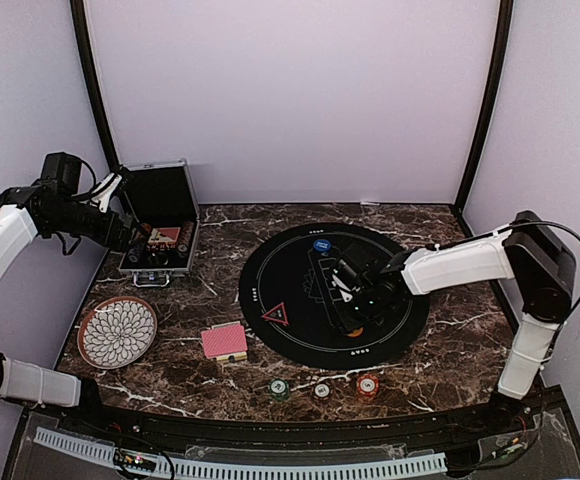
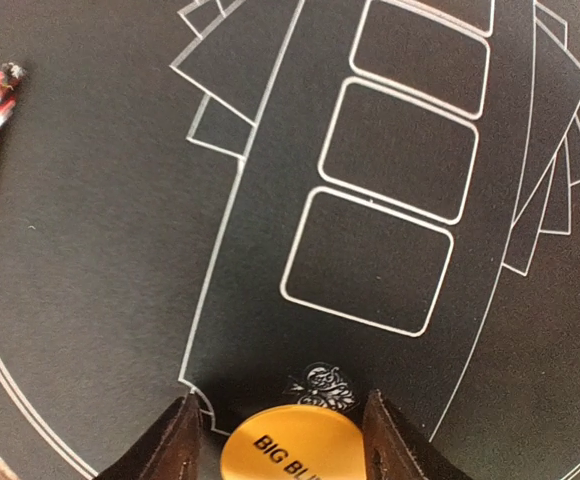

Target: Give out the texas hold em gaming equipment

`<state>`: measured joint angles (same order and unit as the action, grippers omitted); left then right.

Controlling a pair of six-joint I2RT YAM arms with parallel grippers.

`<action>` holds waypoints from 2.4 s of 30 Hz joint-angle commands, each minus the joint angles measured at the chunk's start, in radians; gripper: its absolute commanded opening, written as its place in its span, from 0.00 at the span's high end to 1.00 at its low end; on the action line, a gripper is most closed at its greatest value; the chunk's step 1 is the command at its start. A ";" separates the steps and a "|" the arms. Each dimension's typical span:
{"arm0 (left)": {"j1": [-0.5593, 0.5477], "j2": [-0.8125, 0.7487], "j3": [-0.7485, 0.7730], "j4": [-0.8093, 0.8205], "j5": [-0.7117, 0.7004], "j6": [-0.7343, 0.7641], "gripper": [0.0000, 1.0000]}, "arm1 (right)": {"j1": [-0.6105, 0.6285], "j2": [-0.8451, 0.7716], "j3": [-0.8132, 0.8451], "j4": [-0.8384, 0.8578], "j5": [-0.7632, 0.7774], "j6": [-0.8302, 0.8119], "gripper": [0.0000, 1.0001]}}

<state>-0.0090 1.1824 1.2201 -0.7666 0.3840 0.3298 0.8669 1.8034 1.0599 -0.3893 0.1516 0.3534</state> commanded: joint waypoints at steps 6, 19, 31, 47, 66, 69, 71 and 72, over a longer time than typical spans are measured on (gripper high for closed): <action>0.006 -0.021 -0.012 -0.037 0.012 0.016 0.01 | 0.011 -0.024 -0.043 -0.013 0.059 0.022 0.51; 0.006 -0.026 -0.008 -0.039 0.012 0.020 0.01 | 0.000 -0.146 -0.189 -0.066 0.129 0.055 0.53; 0.006 -0.027 -0.008 -0.042 0.016 0.025 0.01 | -0.043 -0.235 -0.178 -0.131 0.151 0.045 0.46; 0.006 -0.021 0.011 -0.072 0.015 0.038 0.01 | 0.218 -0.468 -0.003 -0.487 -0.046 0.095 0.10; 0.006 -0.033 0.015 -0.087 0.021 0.047 0.01 | 0.398 -0.376 -0.080 -0.475 -0.147 0.114 0.19; 0.006 -0.035 0.018 -0.089 0.022 0.046 0.01 | 0.412 -0.370 -0.100 -0.466 -0.147 0.120 0.20; 0.006 -0.036 0.020 -0.091 0.021 0.046 0.01 | 0.416 -0.366 -0.119 -0.457 -0.145 0.126 0.21; 0.006 -0.036 0.021 -0.091 0.020 0.046 0.01 | 0.417 -0.364 -0.123 -0.455 -0.138 0.128 0.22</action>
<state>-0.0090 1.1759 1.2221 -0.8200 0.3851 0.3599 1.2686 1.4265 0.9646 -0.8635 0.0143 0.4599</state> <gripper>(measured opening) 0.988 0.791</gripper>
